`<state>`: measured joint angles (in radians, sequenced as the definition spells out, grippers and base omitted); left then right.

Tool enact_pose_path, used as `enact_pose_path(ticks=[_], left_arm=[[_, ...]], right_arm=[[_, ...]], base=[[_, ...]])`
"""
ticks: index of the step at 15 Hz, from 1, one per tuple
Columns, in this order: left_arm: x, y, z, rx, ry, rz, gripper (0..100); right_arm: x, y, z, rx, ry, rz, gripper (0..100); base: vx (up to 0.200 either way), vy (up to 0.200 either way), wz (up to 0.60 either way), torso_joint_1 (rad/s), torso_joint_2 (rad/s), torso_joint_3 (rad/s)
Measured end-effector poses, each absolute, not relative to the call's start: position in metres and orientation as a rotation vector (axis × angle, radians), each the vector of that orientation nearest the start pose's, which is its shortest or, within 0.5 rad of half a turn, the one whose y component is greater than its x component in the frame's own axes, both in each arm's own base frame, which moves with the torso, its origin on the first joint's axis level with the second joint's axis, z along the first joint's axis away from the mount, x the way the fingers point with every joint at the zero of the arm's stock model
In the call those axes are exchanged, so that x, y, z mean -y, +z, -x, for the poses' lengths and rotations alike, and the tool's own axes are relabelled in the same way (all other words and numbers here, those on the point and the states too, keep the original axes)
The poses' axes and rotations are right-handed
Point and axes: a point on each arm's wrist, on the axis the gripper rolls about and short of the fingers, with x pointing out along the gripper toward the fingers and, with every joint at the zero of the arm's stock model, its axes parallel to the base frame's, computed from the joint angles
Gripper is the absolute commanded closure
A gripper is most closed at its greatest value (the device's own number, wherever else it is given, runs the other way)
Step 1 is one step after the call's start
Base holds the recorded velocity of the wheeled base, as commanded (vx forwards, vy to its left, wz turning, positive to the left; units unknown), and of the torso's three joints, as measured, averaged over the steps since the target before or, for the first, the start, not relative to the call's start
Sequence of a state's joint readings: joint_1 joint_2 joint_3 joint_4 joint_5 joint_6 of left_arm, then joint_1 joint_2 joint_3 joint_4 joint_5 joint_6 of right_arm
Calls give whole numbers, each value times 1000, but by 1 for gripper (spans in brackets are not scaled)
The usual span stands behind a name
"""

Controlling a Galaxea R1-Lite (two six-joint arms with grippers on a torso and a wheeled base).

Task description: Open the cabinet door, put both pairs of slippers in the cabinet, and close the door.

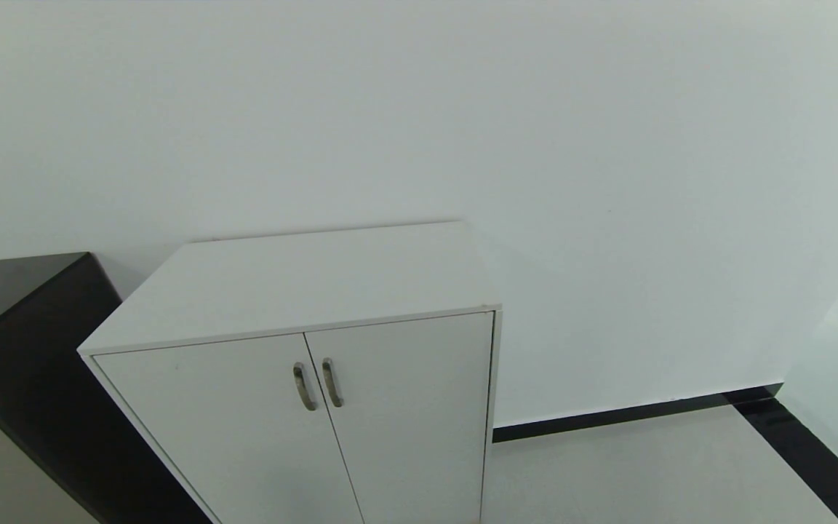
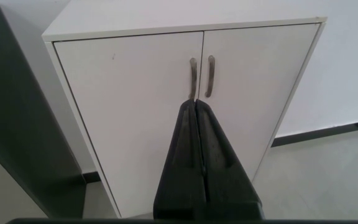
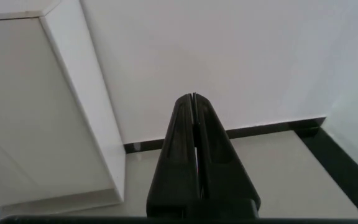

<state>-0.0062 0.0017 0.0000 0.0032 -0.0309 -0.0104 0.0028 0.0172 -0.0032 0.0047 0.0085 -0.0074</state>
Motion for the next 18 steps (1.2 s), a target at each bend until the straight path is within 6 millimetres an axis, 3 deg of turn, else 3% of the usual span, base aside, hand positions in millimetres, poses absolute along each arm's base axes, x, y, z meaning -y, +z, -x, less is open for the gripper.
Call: enact_pose_path(ticks=[18], left_arm=[[1,75,23,-5,-37,6,100]], right_arm=[[1,76,23,5,-41,-38,100]], base=[[0,0,0,0,0,0]])
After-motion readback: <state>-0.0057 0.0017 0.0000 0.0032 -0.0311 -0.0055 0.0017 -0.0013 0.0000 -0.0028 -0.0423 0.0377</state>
